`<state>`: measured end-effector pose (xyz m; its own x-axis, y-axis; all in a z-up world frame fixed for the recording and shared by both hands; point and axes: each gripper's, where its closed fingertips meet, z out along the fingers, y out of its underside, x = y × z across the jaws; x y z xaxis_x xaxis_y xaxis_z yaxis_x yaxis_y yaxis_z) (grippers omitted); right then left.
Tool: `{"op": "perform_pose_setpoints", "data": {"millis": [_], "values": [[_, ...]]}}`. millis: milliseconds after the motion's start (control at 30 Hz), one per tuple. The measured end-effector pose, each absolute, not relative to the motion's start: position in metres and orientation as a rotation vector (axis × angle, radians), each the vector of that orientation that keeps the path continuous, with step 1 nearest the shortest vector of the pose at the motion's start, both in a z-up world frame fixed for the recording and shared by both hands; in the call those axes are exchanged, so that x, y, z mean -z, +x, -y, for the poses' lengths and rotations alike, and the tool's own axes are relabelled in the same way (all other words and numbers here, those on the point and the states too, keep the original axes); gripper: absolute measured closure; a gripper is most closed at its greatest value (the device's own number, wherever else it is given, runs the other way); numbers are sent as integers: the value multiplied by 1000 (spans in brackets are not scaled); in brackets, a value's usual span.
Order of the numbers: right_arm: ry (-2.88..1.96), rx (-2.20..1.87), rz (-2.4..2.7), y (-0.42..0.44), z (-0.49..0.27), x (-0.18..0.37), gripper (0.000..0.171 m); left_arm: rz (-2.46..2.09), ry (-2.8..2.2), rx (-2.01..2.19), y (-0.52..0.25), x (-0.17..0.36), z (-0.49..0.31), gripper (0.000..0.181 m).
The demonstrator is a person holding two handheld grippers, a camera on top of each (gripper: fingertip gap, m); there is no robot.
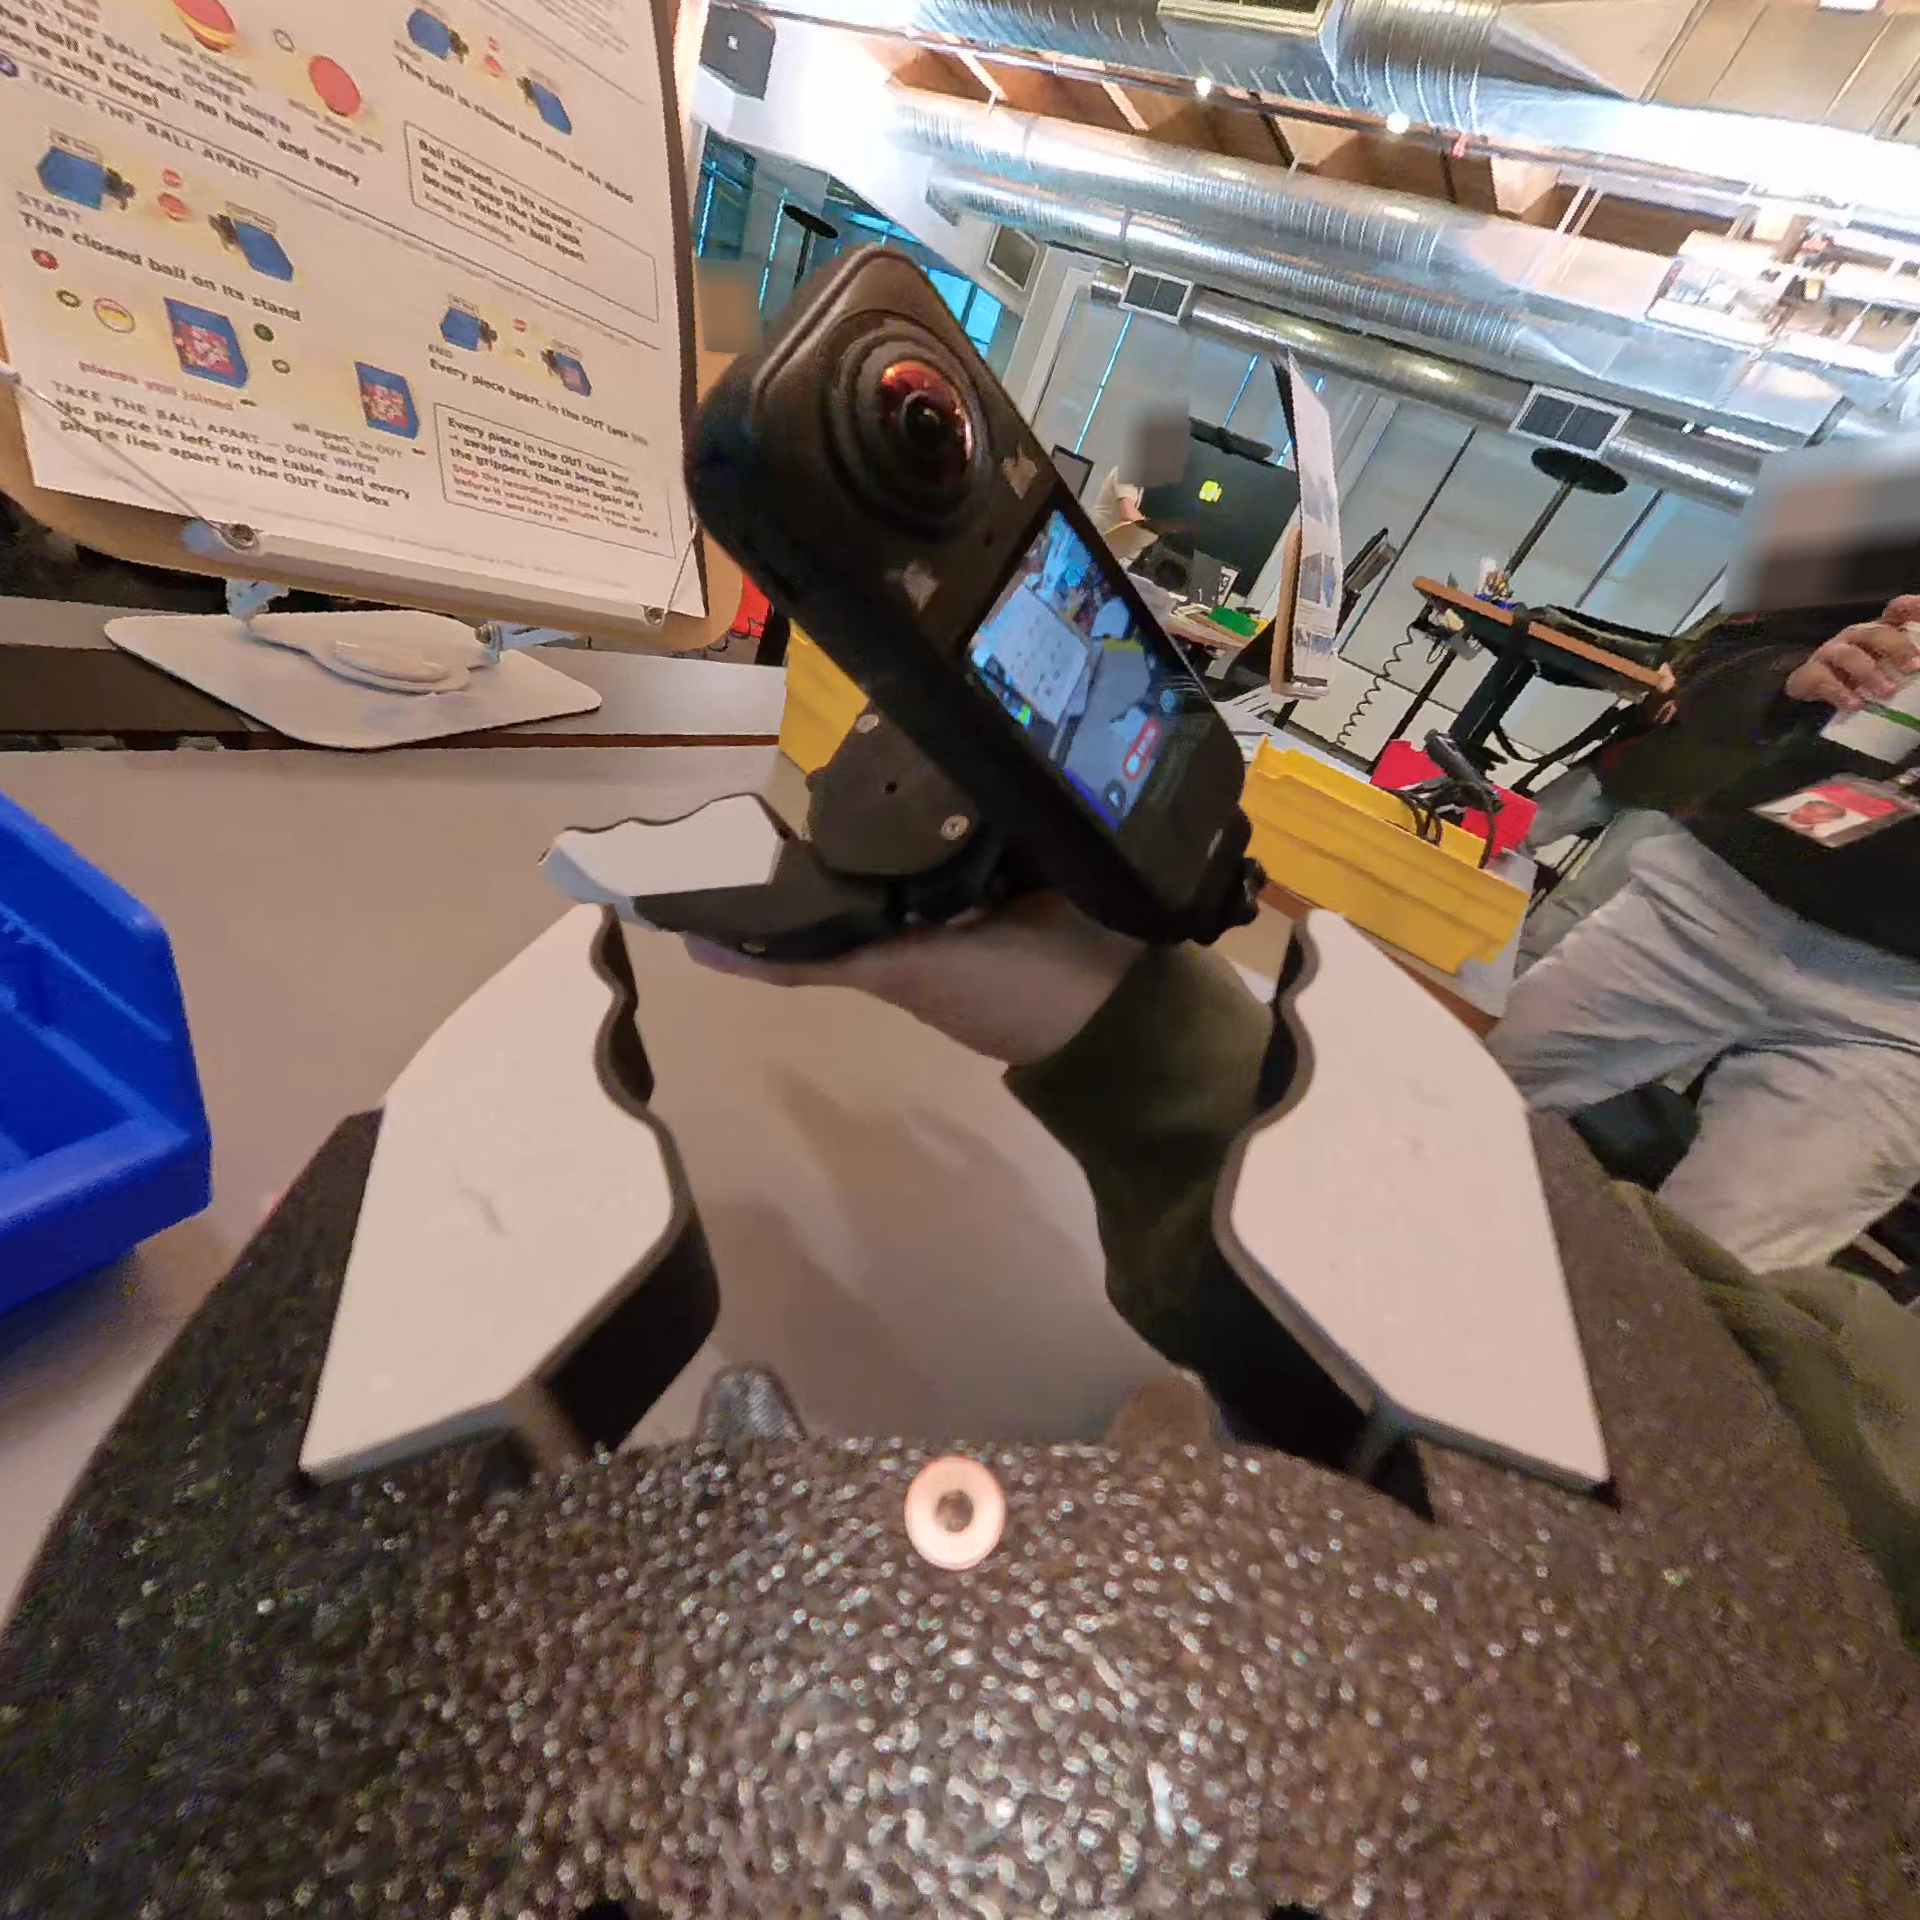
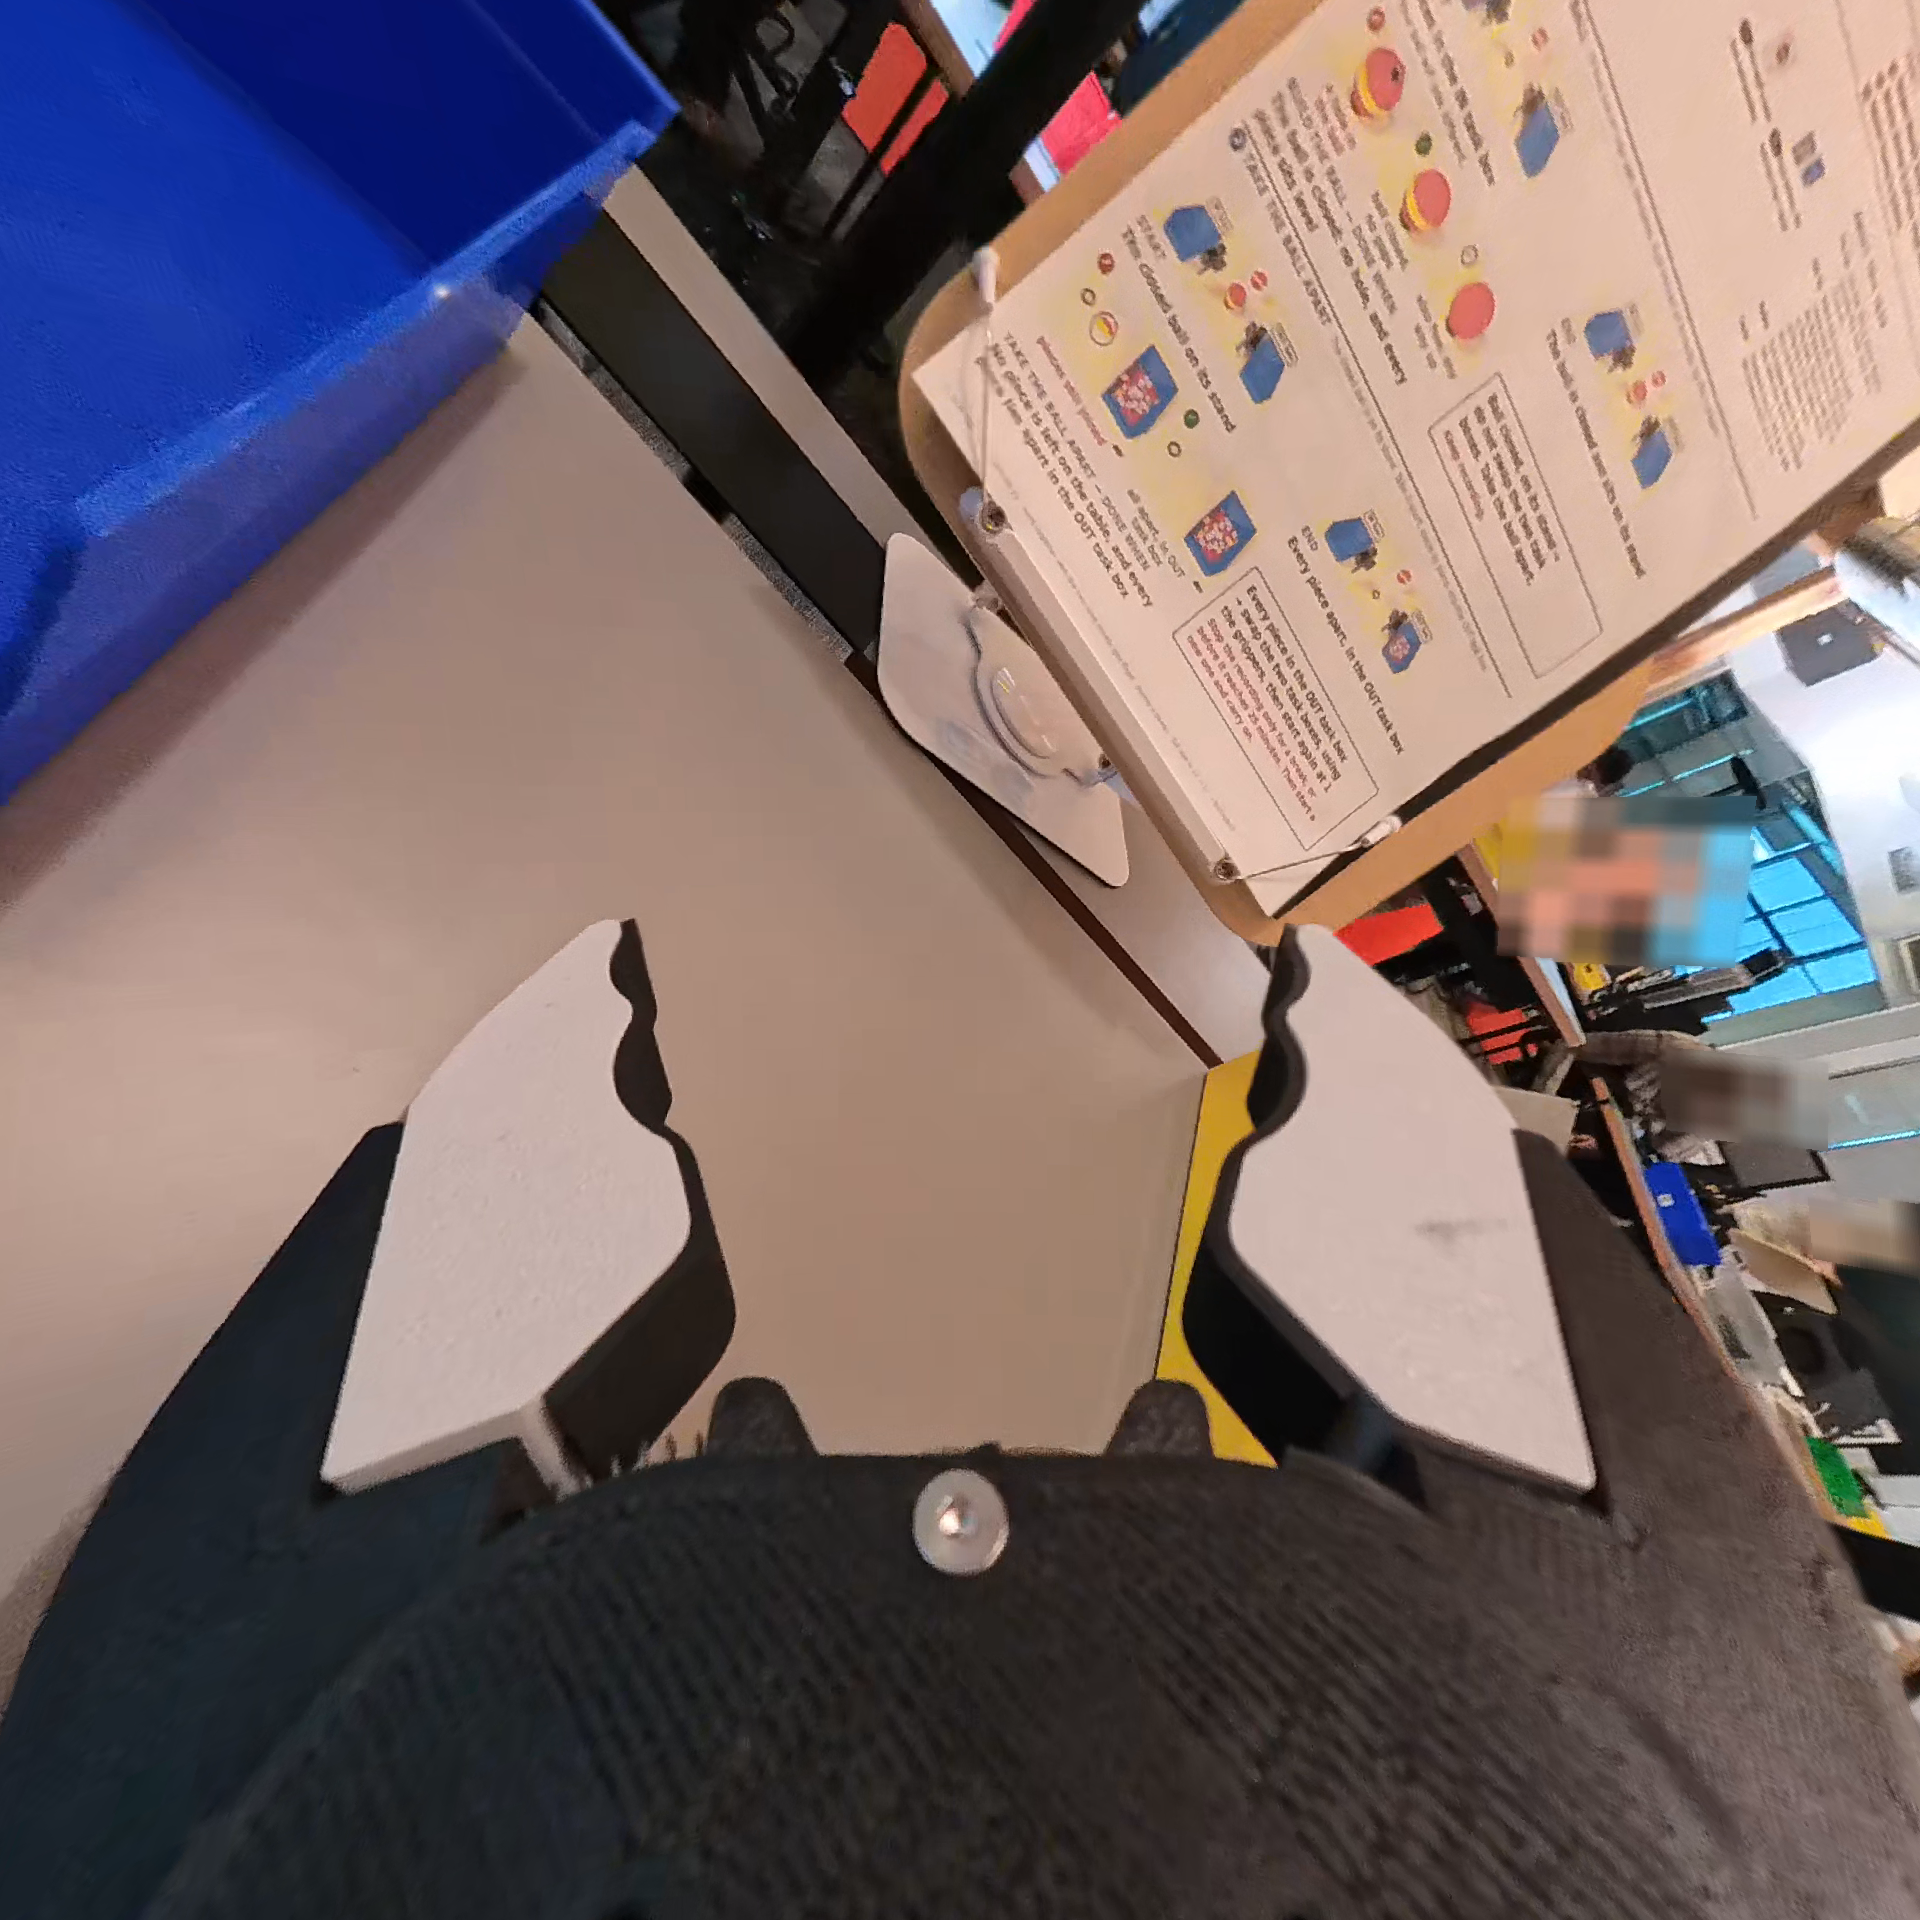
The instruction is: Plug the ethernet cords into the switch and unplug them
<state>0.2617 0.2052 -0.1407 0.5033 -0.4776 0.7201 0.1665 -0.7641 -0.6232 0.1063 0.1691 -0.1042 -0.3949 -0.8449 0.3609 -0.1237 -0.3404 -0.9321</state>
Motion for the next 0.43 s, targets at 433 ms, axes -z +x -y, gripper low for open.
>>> {"op": "perform_pose_setpoints", "data": {"millis": [433], "values": [[-2082,1437,-200,257,-203,157,57,-1318,-1457,1765,121,134,-182,60]]}}
